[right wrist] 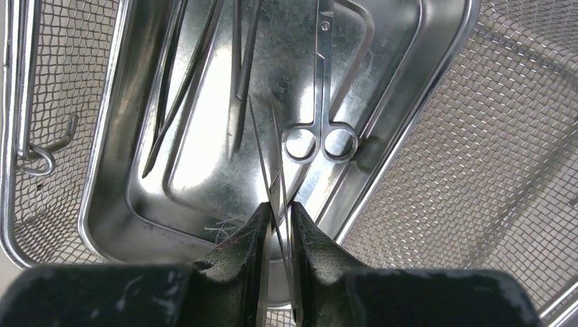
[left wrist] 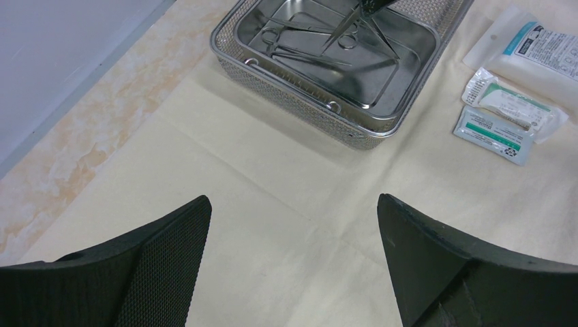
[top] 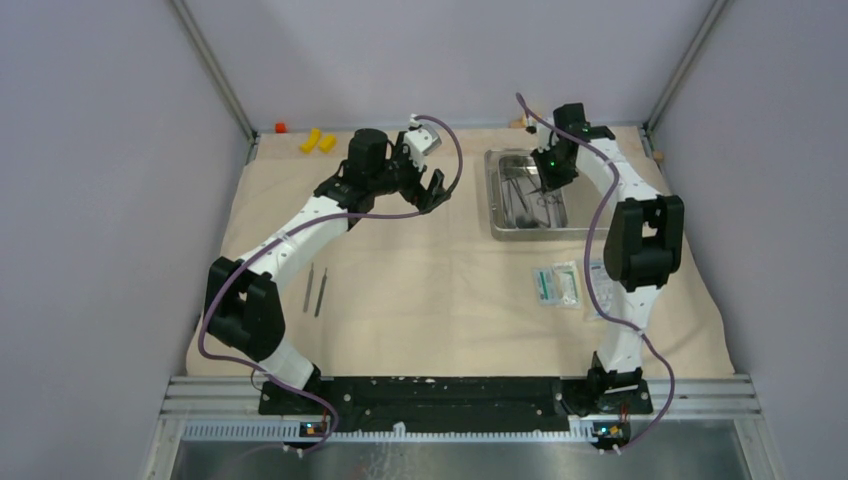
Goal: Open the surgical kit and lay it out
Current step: Pick up the medical item from the container.
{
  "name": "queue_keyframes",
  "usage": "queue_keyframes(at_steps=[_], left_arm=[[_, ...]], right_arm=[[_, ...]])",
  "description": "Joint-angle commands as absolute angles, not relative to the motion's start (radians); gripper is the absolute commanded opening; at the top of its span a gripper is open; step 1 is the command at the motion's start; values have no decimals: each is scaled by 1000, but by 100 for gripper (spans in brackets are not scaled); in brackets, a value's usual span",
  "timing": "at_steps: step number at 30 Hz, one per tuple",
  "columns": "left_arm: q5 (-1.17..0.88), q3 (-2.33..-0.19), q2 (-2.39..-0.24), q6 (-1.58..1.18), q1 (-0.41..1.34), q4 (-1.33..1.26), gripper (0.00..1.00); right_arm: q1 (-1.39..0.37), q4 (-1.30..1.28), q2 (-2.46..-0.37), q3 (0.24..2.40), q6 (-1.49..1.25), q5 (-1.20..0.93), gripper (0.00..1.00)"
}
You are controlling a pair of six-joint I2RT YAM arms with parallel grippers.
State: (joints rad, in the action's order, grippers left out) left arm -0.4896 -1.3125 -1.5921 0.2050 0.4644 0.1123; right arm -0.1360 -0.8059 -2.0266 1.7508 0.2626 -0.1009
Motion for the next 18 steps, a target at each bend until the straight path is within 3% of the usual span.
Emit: queue_keyframes(at_steps=[1,18], left_arm=[[-506,-1315,-1567,213,462,52,96],[-499,-1326,-1575,221,463,58,97]], right_arm=[[-129,-856,-1999,1831,288,-93,15],[-130,-898,-1990,1879,286,-140,15]])
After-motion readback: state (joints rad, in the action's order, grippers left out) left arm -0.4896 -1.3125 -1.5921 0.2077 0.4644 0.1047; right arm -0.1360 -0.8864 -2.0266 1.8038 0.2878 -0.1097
